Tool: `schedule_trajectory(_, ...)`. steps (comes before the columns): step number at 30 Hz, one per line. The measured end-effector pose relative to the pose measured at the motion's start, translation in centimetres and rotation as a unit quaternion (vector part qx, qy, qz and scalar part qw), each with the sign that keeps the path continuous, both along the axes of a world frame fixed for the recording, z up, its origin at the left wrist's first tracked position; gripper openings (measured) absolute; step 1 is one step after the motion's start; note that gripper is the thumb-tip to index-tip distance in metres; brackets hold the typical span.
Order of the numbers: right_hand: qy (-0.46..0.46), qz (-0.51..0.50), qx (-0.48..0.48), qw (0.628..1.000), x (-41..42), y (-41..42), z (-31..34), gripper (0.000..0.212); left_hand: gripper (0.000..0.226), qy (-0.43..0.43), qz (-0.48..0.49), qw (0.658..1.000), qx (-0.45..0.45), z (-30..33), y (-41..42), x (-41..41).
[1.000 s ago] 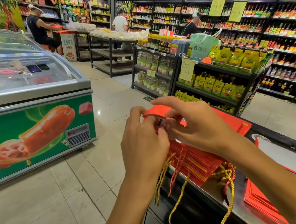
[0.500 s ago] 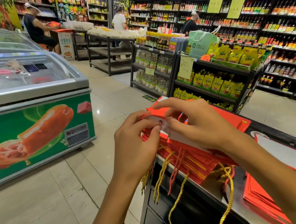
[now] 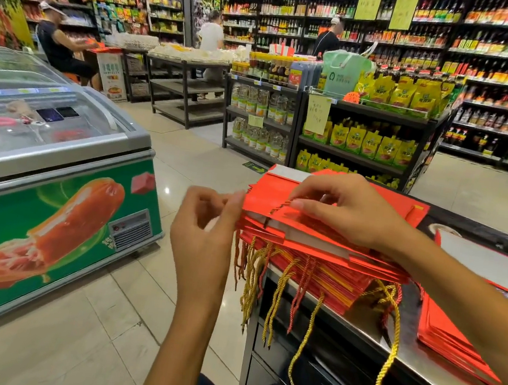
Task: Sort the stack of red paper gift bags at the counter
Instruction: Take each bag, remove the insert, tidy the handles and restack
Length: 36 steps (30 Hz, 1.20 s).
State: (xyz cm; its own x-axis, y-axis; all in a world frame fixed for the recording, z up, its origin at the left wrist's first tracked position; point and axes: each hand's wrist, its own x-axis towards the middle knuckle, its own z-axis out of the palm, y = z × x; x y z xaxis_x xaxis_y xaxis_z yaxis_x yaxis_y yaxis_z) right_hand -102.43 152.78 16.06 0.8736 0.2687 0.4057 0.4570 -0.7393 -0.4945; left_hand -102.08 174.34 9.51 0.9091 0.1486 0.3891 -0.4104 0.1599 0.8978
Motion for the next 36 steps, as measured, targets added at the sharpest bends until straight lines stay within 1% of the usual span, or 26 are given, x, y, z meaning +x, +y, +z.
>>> schedule_trajectory(1, -0.006, 0.001, 0.002, 1.0, 0.1, 0.1, -0.4, 0.005, 0.029, 0.033, 0.004, 0.999, 0.017, 0.2, -0.2, 0.3)
schedule_trajectory(2, -0.014, 0.005, -0.004, 1.0, 0.2, 0.1, -0.6, 0.007, 0.033, 0.068, -0.001, 0.996, 0.05, 0.4, -0.3, 0.6)
schedule_trajectory(3, -0.029, 0.008, -0.019, 0.999, 0.2, 0.2, -0.6, 0.008, 0.031, 0.095, -0.014, 0.992, 0.08, 0.6, -0.3, 0.9)
schedule_trajectory(5, -0.066, 0.01, -0.05, 0.997, 0.1, 0.3, -0.4, 0.009, 0.02, 0.125, -0.056, 0.986, 0.093, 0.5, -0.1, 1.4)
schedule_trajectory(8, -0.099, 0.002, -0.057, 0.993, 0.0, 0.5, 0.1, 0.008, 0.015, 0.128, -0.088, 0.985, 0.077, 0.1, 0.1, 1.2)
schedule_trajectory(11, -0.111, -0.012, -0.03, 0.993, 0.3, 1.0, -0.1, 0.009, 0.012, 0.107, -0.078, 0.986, 0.097, 0.1, -0.1, 0.9)
schedule_trajectory(13, -0.094, -0.025, -0.022, 0.995, 0.5, 1.1, -0.2, 0.006, 0.013, 0.117, -0.084, 0.985, 0.098, 0.2, -0.2, 1.1)
schedule_trajectory(15, -0.052, -0.051, -0.043, 0.996, 0.7, 0.6, 0.2, 0.006, 0.017, 0.147, -0.104, 0.98, 0.082, 0.1, -0.1, 1.2)
schedule_trajectory(17, 0.002, -0.097, -0.048, 0.994, 0.5, -0.7, 1.0, 0.011, 0.017, 0.171, -0.123, 0.975, 0.071, 0.1, -0.1, 1.2)
schedule_trajectory(19, 0.035, -0.157, -0.024, 0.987, -0.2, -2.4, 1.7, 0.016, 0.012, 0.174, -0.138, 0.973, 0.067, 0.3, -0.3, 1.3)
schedule_trajectory(20, 0.037, -0.199, -0.023, 0.979, -0.6, -3.5, 1.8, 0.017, 0.012, 0.172, -0.144, 0.972, 0.065, 0.5, -0.4, 1.4)
schedule_trajectory(22, 0.037, -0.305, -0.079, 0.948, -1.1, -5.7, 1.3, 0.023, 0.027, 0.176, -0.151, 0.969, 0.08, 1.2, -0.5, 2.3)
schedule_trajectory(24, 0.069, -0.396, -0.141, 0.905, -1.4, -7.2, 0.6, 0.039, 0.042, 0.191, -0.139, 0.963, 0.134, 2.1, -0.5, 3.7)
schedule_trajectory(25, 0.091, -0.42, -0.149, 0.891, -1.5, -7.8, 0.2, 0.049, 0.048, 0.198, -0.133, 0.957, 0.165, 2.6, -0.5, 4.3)
schedule_trajectory(27, 0.123, -0.435, -0.145, 0.88, -1.8, -8.1, -0.5, 0.063, 0.055, 0.201, -0.138, 0.945, 0.218, 3.4, -0.4, 5.3)
schedule_trajectory(28, 0.133, -0.436, -0.141, 0.879, -1.9, -7.9, -0.9, 0.065, 0.055, 0.197, -0.147, 0.939, 0.24, 3.8, -0.5, 5.6)
schedule_trajectory(31, 0.154, -0.433, -0.112, 0.881, -2.0, -7.3, -1.9, 0.056, 0.044, 0.192, -0.187, 0.924, 0.274, 4.7, -0.9, 5.5)
schedule_trajectory(34, 0.149, -0.443, -0.051, 0.882, -2.7, -7.0, -2.5, 0.052, 0.036, 0.2, -0.199, 0.925, 0.256, 4.5, -1.2, 4.7)
schedule_trajectory(36, 0.131, -0.449, -0.025, 0.883, -3.6, -7.1, -2.5, 0.048, 0.026, 0.188, -0.211, 0.926, 0.252, 4.2, -1.5, 3.6)
